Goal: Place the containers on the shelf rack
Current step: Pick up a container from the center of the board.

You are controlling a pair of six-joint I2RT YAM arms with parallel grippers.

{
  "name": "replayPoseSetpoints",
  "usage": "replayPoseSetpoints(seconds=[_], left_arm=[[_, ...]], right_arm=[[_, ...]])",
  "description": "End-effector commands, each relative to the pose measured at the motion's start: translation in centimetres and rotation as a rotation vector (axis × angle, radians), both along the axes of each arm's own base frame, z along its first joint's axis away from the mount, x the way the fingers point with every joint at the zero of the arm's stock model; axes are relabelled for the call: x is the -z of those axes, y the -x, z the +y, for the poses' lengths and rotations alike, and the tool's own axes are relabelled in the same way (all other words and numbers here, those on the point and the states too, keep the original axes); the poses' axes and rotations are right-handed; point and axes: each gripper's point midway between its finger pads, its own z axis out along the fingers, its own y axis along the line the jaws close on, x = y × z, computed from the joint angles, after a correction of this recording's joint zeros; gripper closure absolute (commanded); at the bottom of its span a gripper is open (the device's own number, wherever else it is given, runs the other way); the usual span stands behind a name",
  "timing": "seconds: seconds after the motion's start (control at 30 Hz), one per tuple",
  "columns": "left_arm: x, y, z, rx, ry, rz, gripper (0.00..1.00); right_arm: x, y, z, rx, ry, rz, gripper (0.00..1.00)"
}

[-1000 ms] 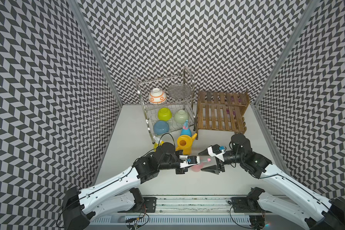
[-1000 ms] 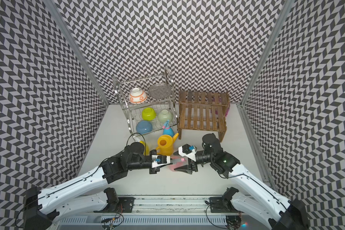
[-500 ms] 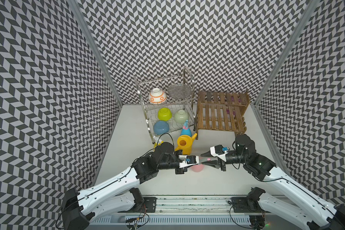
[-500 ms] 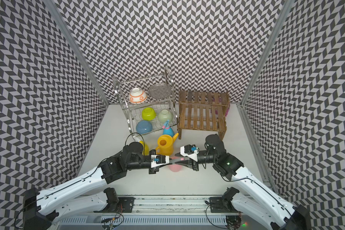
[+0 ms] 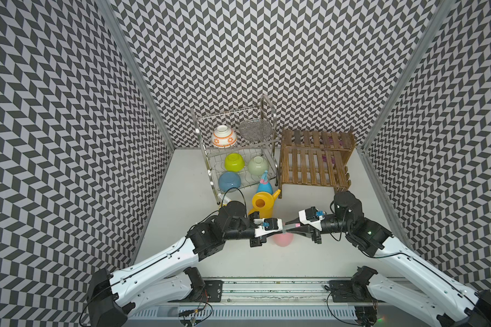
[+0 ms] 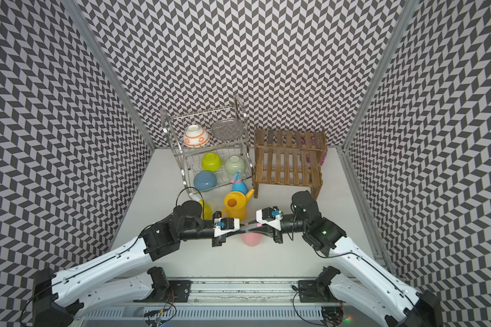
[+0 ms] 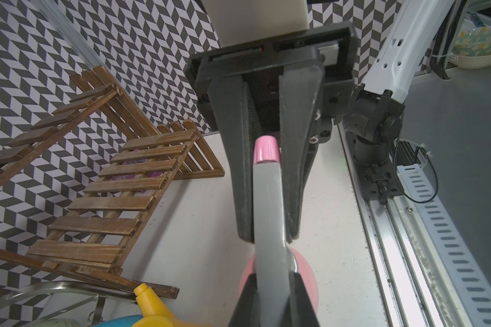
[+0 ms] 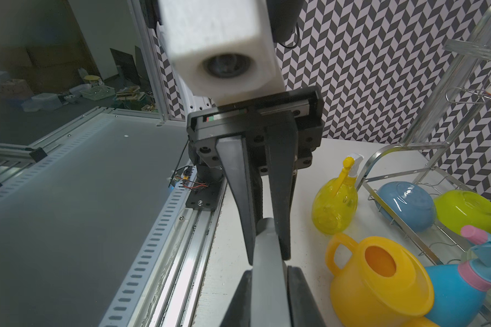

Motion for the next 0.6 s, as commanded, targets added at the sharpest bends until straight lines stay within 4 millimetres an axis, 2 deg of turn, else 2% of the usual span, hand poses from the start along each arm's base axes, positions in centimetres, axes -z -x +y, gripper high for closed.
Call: replayPoseSetpoints(seconds=[0.0,0.07,0.1,0.13,0.2,0.3,0.37,0.43,0.5,0.57], left_arm=[[-2.5,0.2,-0.2,0.009,0.086,-0.025,0.77],[-3.2,0.2,0.0,0.0,0.109,-0.029,0.56],[-3.9,0.1,0.2,-0.013,0.128,-0.034,0.39],[-4.6,0.0,0.5,-0.031,0.15,-0.037,0.31],[-6.5,-0.4,1.2,-0.08,0.212,-0.063,0.2],[-10.4,-0.7,3.3,-0.17,0.353,-0.13,0.1],[-12.9,-1.2,5.4,-0.266,0.465,-0.166,0.02],[-14.8,-1.8,8.0,-0.379,0.584,-0.189,0.0],[-15.1,-2.7,10.4,-0.507,0.662,-0.188,0.0],[-14.6,-3.7,12.3,-0.618,0.712,-0.16,0.0]], right_arm=[[-1.0,-0.2,-0.1,0.025,-0.01,-0.026,0.89],[-1.5,-0.3,-0.3,0.043,-0.015,-0.042,0.95],[-1.7,-0.2,-0.4,0.048,-0.019,-0.05,0.98],[-2.0,-0.2,-0.5,0.054,-0.026,-0.061,1.0],[-2.5,-0.1,-0.8,0.071,-0.041,-0.079,1.0],[-3.5,-0.3,-1.4,0.121,-0.077,-0.09,1.0],[-4.9,-1.2,-2.2,0.221,-0.137,-0.079,1.0],[-6.8,-1.9,-3.5,0.325,-0.22,-0.077,1.0],[-8.7,-2.9,-5.1,0.445,-0.306,-0.071,1.0],[-10.9,-3.4,-6.8,0.539,-0.402,-0.079,1.0]])
